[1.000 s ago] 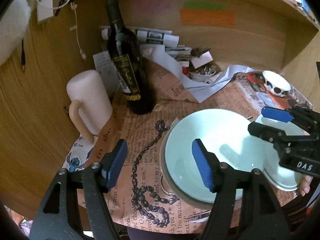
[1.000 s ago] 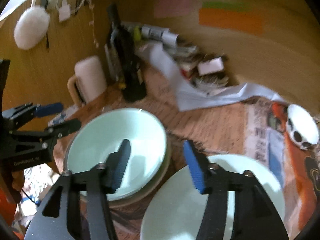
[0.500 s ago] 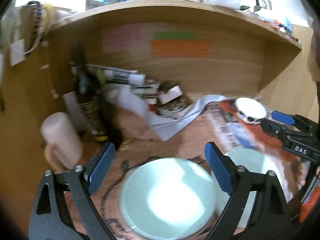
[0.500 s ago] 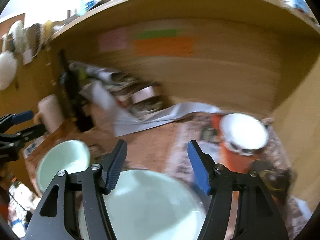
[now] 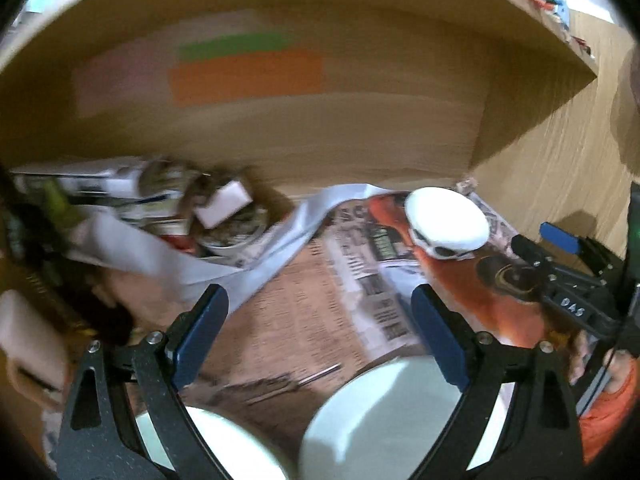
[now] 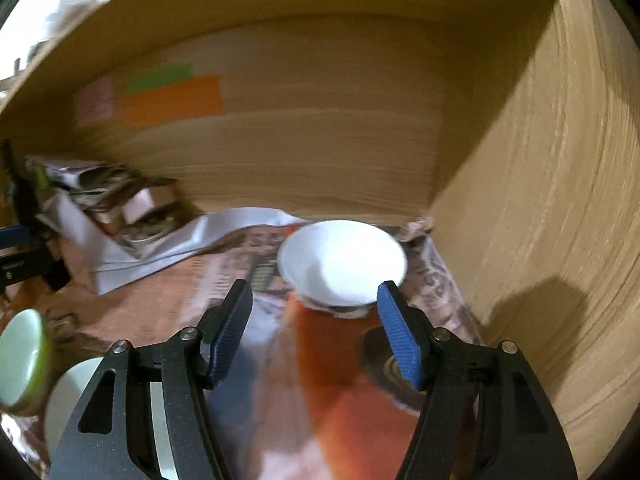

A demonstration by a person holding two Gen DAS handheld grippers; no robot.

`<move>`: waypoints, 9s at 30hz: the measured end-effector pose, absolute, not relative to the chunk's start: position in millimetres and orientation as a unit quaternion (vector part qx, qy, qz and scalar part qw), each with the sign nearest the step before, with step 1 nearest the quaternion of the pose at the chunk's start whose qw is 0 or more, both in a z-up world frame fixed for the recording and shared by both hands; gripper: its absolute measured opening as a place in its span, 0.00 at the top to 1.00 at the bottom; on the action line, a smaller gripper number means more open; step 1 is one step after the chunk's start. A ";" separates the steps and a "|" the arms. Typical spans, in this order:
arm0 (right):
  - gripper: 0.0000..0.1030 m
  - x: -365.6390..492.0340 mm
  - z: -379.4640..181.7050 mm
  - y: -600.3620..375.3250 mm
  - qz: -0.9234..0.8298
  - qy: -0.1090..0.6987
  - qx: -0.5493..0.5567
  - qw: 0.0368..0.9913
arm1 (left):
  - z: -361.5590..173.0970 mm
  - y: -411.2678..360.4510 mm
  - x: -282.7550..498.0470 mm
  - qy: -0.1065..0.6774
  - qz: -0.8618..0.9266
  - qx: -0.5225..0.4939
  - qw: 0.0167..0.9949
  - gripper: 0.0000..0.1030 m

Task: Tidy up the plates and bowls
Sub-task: 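Move the left gripper to the small white bowl on the newspaper, then close the left gripper on the small white bowl rim, then lift the small white bowl with the left gripper, then carry the white bowl over the mint green bowl and lower it, then open the left gripper to release the white bowl, then grasp the rim of the nested bowl stack with the left gripper, then lift the bowl stack and lower it onto the mint green plate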

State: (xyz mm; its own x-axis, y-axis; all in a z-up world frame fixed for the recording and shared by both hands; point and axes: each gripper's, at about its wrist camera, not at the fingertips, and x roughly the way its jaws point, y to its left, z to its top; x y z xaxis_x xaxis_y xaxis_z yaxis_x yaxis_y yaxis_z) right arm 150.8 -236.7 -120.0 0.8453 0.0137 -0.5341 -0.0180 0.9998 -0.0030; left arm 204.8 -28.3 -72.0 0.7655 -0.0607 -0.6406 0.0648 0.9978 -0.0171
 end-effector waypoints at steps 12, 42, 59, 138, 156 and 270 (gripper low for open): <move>0.40 213.2 -124.2 -273.6 0.000 0.304 0.037 0.952 | -100.9 -83.8 312.7 0.416 -0.051 -0.016 0.908 0.09; 0.68 278.9 -193.0 -315.4 -0.018 0.409 0.100 0.907 | -166.0 -143.5 437.1 0.522 -0.071 -0.028 0.849 0.73; 0.81 274.8 -195.0 -320.7 -0.005 0.401 0.104 0.910 | -174.5 -161.1 436.1 0.530 -0.072 0.013 0.845 0.90; 0.81 112.3 -133.2 -45.9 0.247 0.306 0.009 0.919 | -109.6 114.1 80.7 0.370 0.052 -0.074 0.925 0.88; 0.81 98.3 -157.7 -15.0 0.282 0.347 -0.002 0.894 | -130.6 133.8 47.8 0.380 0.073 -0.080 0.919 0.88; 0.68 109.9 -176.9 -15.9 0.257 0.405 0.028 0.877 | -159.4 138.1 30.5 0.332 0.068 -0.168 0.926 0.67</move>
